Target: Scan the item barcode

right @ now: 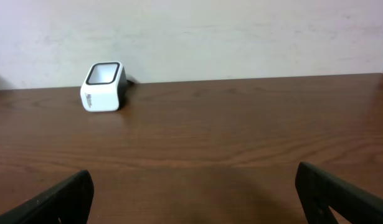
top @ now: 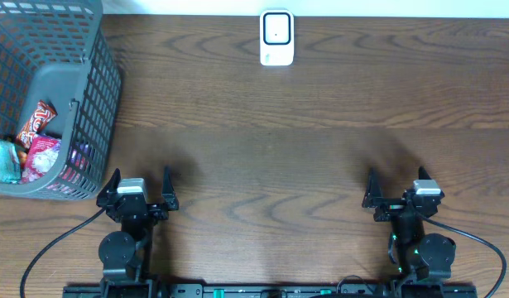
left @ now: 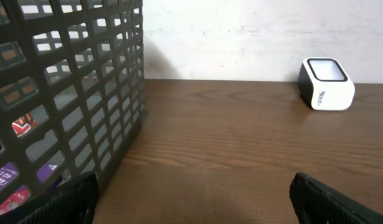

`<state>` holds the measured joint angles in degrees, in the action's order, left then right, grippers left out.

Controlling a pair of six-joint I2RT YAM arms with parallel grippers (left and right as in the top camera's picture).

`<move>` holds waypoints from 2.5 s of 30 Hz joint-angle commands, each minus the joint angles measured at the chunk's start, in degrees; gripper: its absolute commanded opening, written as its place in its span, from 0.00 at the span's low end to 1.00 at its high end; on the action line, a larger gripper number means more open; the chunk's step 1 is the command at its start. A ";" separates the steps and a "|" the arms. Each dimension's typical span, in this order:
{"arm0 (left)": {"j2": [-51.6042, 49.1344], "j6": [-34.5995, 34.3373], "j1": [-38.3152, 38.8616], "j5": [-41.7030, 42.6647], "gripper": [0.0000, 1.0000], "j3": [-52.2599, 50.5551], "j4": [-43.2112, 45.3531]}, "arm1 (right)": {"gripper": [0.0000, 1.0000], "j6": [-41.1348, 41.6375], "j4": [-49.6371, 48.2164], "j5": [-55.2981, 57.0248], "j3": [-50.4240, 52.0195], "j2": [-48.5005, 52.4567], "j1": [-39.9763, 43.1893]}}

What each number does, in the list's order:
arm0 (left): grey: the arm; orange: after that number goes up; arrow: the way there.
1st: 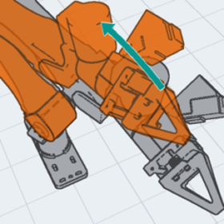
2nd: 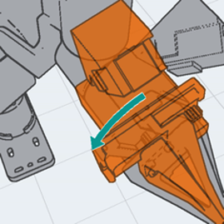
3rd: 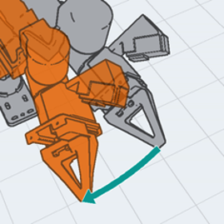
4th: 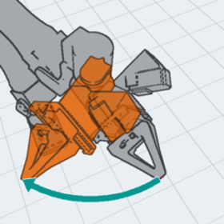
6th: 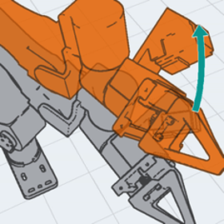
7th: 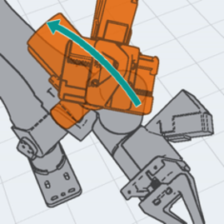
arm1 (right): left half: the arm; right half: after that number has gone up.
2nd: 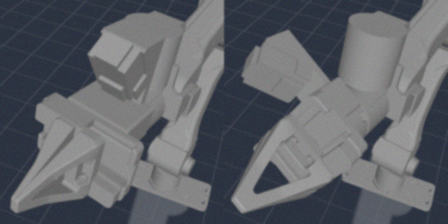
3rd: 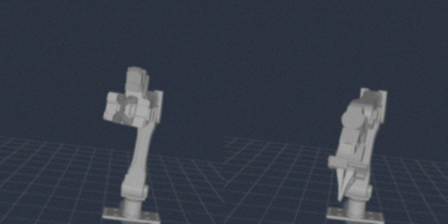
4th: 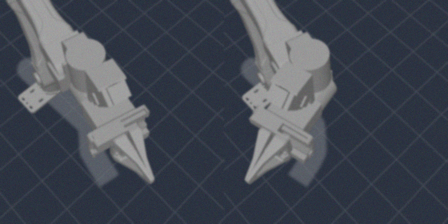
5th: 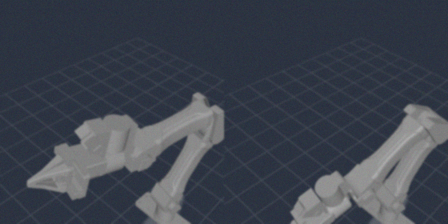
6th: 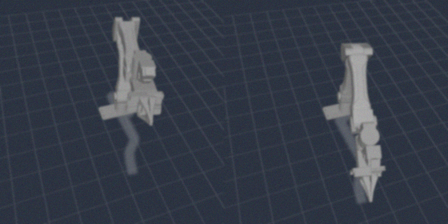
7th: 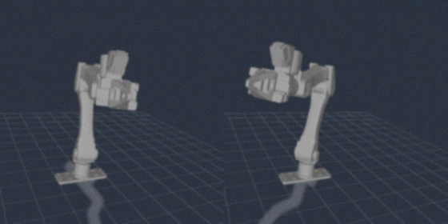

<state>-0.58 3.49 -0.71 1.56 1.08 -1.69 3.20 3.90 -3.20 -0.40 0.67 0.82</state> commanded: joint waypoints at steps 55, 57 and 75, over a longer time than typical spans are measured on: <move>-98.90 -16.20 -22.51 -22.62 0.98 123.49 -61.27 | 0.99 -0.70 0.20 0.07 0.09 -0.35 -0.52; -99.97 -16.72 -23.23 -22.62 0.98 122.99 -61.35 | 0.99 -0.68 0.20 0.07 0.09 -0.35 -0.55; -118.25 -30.27 -28.33 -8.72 0.83 122.77 -71.97 | 0.99 -0.68 0.20 0.07 0.09 -0.35 -0.55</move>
<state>-117.93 -25.19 -29.89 -7.66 123.46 -73.28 3.18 3.90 -3.18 -0.40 0.69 0.82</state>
